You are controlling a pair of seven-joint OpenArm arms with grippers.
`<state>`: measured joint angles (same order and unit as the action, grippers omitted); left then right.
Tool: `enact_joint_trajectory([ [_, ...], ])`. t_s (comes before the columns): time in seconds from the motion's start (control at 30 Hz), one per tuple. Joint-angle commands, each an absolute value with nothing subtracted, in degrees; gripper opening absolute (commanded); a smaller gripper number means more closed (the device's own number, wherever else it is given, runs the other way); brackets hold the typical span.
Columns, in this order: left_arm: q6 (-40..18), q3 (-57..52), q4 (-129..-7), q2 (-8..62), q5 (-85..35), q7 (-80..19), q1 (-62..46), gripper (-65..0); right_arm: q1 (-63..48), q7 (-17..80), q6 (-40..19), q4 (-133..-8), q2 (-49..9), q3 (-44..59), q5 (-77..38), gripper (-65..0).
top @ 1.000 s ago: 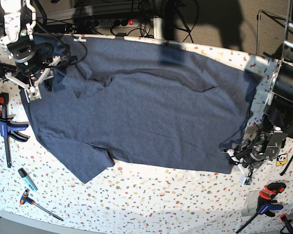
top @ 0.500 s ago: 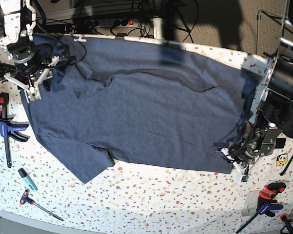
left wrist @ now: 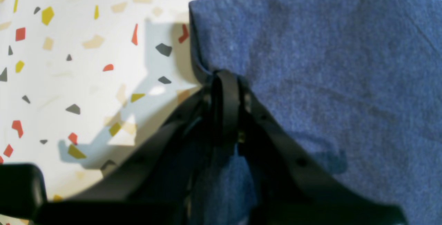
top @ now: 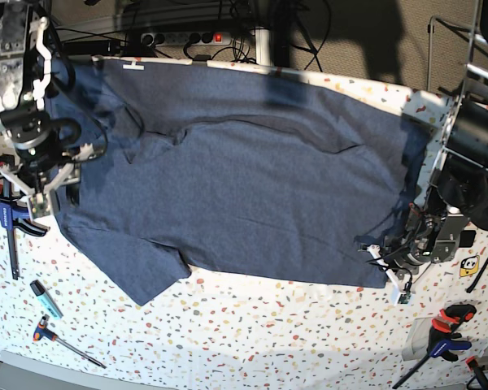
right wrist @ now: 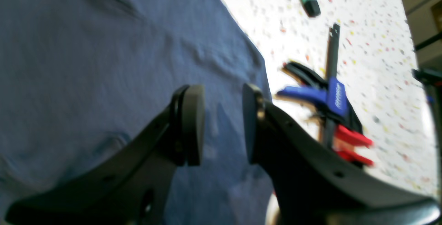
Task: Fold the T-shirt properly
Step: 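Move the right gripper to the shirt's opposite side edge and grasp it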
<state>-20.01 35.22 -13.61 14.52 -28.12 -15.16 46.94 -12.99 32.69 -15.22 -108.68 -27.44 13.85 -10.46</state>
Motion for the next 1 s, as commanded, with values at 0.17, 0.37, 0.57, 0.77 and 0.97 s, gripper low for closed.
enact_joint_trajectory([
  [0.17,-21.0,35.3,-13.5,14.2,-27.0,-17.5,45.5,-65.0,-0.5,38.9,-18.8,-98.9,-28.6,14.2,-14.2,-31.9],
  [0.37,-21.0,35.3,-13.5,14.1,-27.0,-17.5,45.4,-65.0,9.7,39.3,-22.3,-84.9,-29.6,14.2,-19.3,-31.9],
  [0.57,-21.0,35.3,-13.5,14.2,-27.0,-17.5,45.4,-65.0,24.2,43.4,-26.9,-65.6,-33.4,13.9,-25.1,-31.9],
  [0.77,-21.0,35.3,-13.5,14.1,-27.0,-17.1,45.4,-65.0,35.8,43.5,-28.7,-46.6,-34.6,7.6,-24.3,-31.9],
  [0.97,-21.0,35.3,-13.5,14.2,-27.0,-17.1,45.4,-65.0,43.3,39.6,-28.3,-34.8,-33.3,-1.0,-17.3,-31.9],
])
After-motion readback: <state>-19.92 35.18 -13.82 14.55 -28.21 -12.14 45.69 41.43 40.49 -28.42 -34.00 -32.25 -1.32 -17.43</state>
